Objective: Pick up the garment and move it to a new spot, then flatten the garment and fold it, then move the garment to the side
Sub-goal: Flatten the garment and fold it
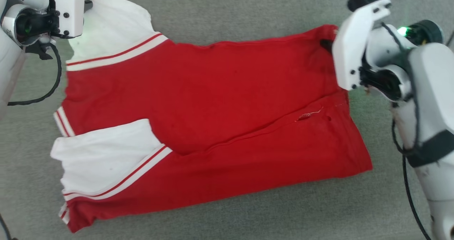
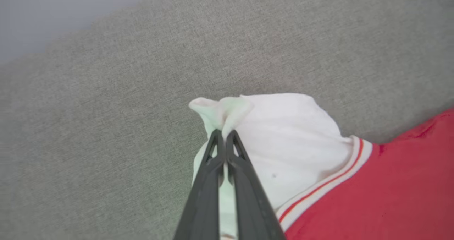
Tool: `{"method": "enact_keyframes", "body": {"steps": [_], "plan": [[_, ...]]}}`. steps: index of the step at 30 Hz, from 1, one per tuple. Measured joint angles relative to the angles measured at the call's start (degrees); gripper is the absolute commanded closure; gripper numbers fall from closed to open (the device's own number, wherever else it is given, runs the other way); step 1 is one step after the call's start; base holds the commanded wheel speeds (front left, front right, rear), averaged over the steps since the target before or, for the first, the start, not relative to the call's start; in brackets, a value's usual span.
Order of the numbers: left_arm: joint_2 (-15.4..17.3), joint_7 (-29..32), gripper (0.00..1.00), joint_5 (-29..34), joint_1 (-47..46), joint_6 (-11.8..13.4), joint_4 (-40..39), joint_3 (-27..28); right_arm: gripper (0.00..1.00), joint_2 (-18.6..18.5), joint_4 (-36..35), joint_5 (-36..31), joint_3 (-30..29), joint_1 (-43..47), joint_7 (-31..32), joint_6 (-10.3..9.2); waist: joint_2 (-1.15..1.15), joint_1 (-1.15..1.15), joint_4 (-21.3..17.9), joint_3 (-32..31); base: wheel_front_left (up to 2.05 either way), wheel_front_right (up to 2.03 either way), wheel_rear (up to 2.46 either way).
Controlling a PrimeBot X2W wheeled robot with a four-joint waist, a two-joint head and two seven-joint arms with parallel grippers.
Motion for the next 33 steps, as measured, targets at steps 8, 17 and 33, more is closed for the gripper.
{"method": "enact_keyframes", "body": {"steps": [8,17,33], "plan": [[4.3,2.1,1.0,-0.8,2.4,0.5,-8.8,-0.4,1.0,-3.6,-9.9,1.6,-0.6,5.9,0.3,0.0,0.0,0.0,2.0,-2.7,0.0,0.0,0.0],[14.4,6.1,1.0,-4.2,12.3,11.1,-33.3,0.4,1.0,-7.7,-22.9,3.0,-3.5,15.1,3.1,0.0,0.0,0.0,4.3,-5.3,0.0,0.0,0.0],[28.1,6.3,1.0,-10.9,32.6,30.0,-69.4,-1.2,1.0,-12.6,-33.8,5.1,-8.7,29.7,8.3,0.0,0.0,0.0,6.1,-6.9,0.0,0.0,0.0]]}}
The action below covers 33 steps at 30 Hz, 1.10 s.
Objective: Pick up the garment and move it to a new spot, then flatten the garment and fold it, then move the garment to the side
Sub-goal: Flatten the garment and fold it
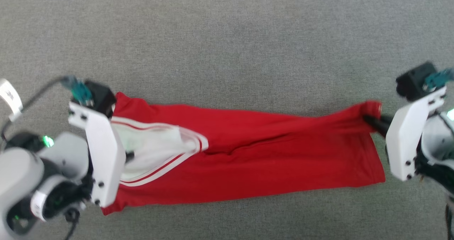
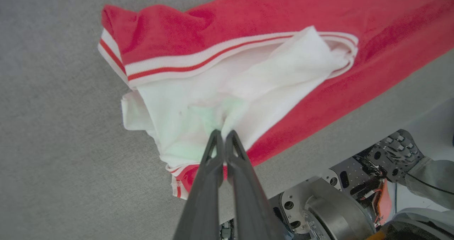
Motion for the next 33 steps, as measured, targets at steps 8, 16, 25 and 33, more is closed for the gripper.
{"method": "enact_keyframes", "body": {"steps": [8,16,25,33], "plan": [[-3.4,-4.1,1.0,-2.6,6.7,-0.2,6.5,-2.1,0.89,2.4,6.0,0.4,1.4,2.8,-0.9,0.0,0.0,0.0,0.2,-0.7,0.0,0.0,0.0],[-6.6,-10.7,0.0,-3.1,8.9,-2.6,11.8,-0.8,0.0,2.4,8.5,1.4,3.3,3.1,-4.4,0.0,0.0,0.0,0.7,-2.7,0.0,0.0,0.0],[-4.4,-24.9,0.0,-1.9,13.2,-4.2,8.8,3.9,0.0,2.7,6.9,2.2,-3.7,7.3,-4.0,-0.01,0.0,0.0,1.2,-5.0,0.0,0.0,0.0],[-3.3,-40.3,0.0,0.3,19.5,-4.8,8.4,7.7,0.0,4.2,11.0,2.6,-7.5,8.2,-5.0,-0.01,0.0,0.0,2.7,-5.2,0.0,0.0,0.0]]}}
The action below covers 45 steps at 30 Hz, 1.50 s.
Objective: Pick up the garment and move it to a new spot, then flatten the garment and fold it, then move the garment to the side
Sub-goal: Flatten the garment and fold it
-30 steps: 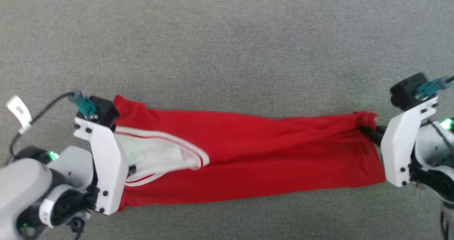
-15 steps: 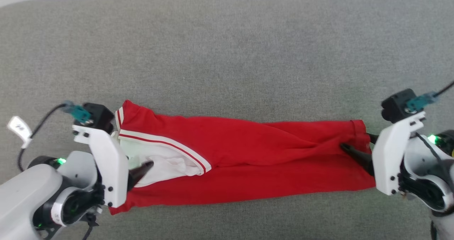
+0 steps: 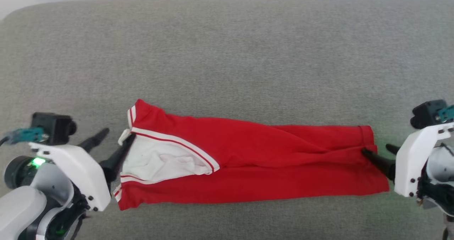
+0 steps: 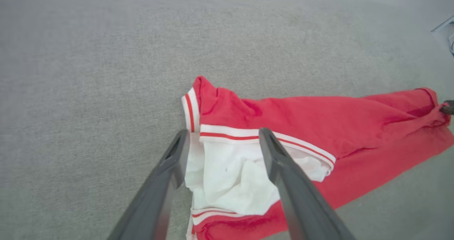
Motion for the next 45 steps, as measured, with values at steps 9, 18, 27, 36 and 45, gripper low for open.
{"method": "enact_keyframes", "body": {"steps": [9,18,27,36,45], "plan": [[-0.6,-15.2,0.0,1.5,5.9,-0.3,3.0,3.4,0.0,0.2,9.9,2.8,3.9,-2.9,0.5,0.0,0.0,0.0,3.0,0.2,0.0,0.0,0.0],[-8.8,-21.4,0.0,8.6,14.0,-2.3,9.7,15.1,0.98,-2.5,18.7,8.8,10.0,-7.3,1.3,-0.22,0.0,0.0,5.8,-0.2,0.0,0.0,0.0],[-25.4,-21.4,0.0,23.6,28.6,-12.7,14.0,37.0,1.0,-2.5,18.9,19.5,12.3,-6.7,1.3,-0.03,0.0,0.0,6.2,-1.6,0.0,0.0,0.0],[-37.2,-21.4,0.0,33.6,33.6,-22.3,16.7,51.8,1.0,-6.3,19.5,22.2,10.3,-5.8,-1.3,0.02,0.0,0.0,5.3,-2.6,0.0,0.0,0.0],[-44.4,-21.4,0.0,40.7,35.4,-25.5,15.3,58.8,1.0,-12.7,23.2,21.7,3.4,-4.9,-3.4,0.01,0.0,0.0,3.2,-4.3,0.0,0.0,0.0]]}}
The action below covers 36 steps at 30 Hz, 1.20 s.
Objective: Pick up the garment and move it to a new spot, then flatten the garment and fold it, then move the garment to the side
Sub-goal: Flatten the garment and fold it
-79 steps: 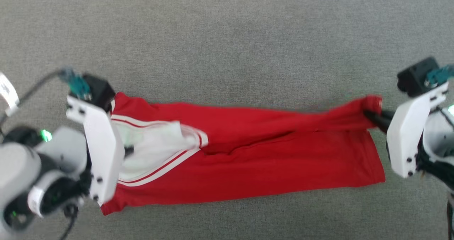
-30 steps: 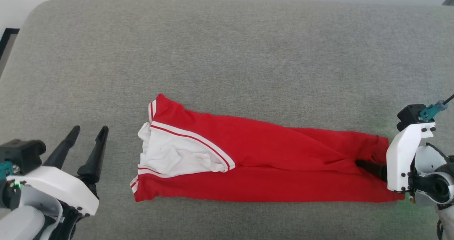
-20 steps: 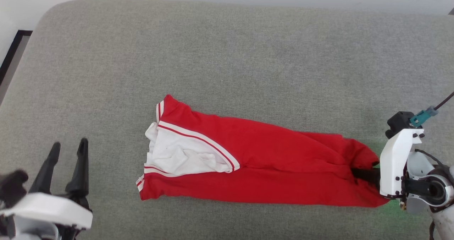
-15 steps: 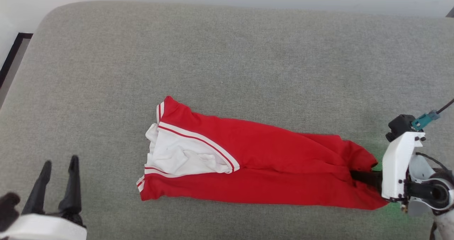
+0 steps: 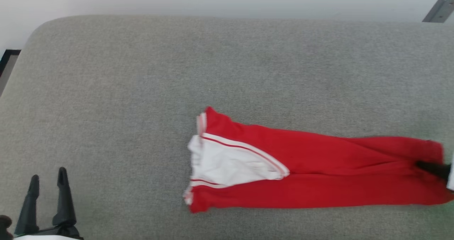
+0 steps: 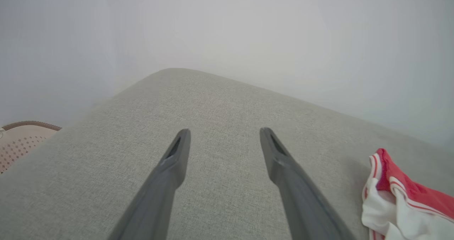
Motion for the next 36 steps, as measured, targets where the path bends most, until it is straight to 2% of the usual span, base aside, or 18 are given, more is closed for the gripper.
{"method": "enact_keyframes", "body": {"steps": [6,10,13,16,20,25,30,36], "plan": [[-0.6,0.0,0.0,0.8,0.1,-0.2,-2.0,-1.3,1.0,-3.1,4.3,-4.5,-4.4,-1.2,-1.3,0.0,0.0,0.0,-1.5,-0.7,0.0,0.0,0.0],[-0.7,0.0,0.0,0.8,0.1,-0.2,-2.5,-1.8,1.0,-3.5,5.7,-7.3,-5.7,-2.5,-1.0,0.0,0.0,0.0,-2.0,-1.1,0.0,0.0,0.0],[-0.9,0.0,0.0,0.7,0.1,-0.2,-2.6,-2.1,1.0,-2.4,3.4,-7.1,-5.6,-2.6,0.8,-0.01,0.0,0.0,-2.1,-1.5,0.0,0.0,0.0],[-0.9,0.0,0.0,0.3,0.2,-0.2,-2.7,-2.1,1.0,-1.5,-2.0,-5.1,-4.7,-1.4,2.7,-0.01,0.0,0.0,-2.0,-1.9,0.0,0.0,0.0],[-1.0,0.0,0.0,-0.3,0.5,-0.2,-2.9,-2.1,1.0,1.4,-11.0,-1.7,-3.5,0.7,3.7,-0.01,0.0,0.0,-1.6,-2.3,0.0,0.0,0.0],[-1.1,0.0,0.0,-0.6,0.9,-0.2,-3.1,-2.7,1.0,6.0,-18.6,-1.0,1.1,1.4,4.4,-0.01,0.0,0.0,-0.8,-2.6,0.0,0.0,0.0],[-1.1,0.0,0.0,-1.0,0.2,-0.2,-2.8,-4.2,1.0,10.5,-19.9,-2.7,7.0,-0.2,4.2,-0.01,0.0,0.0,0.9,-2.9,0.0,0.0,0.0],[-0.9,0.0,0.0,-1.5,-1.2,-0.2,-1.7,-7.5,1.0,14.9,-15.3,-4.3,13.3,-3.6,0.9,-0.01,0.0,0.0,4.2,-3.3,0.0,0.0,0.0]]}}
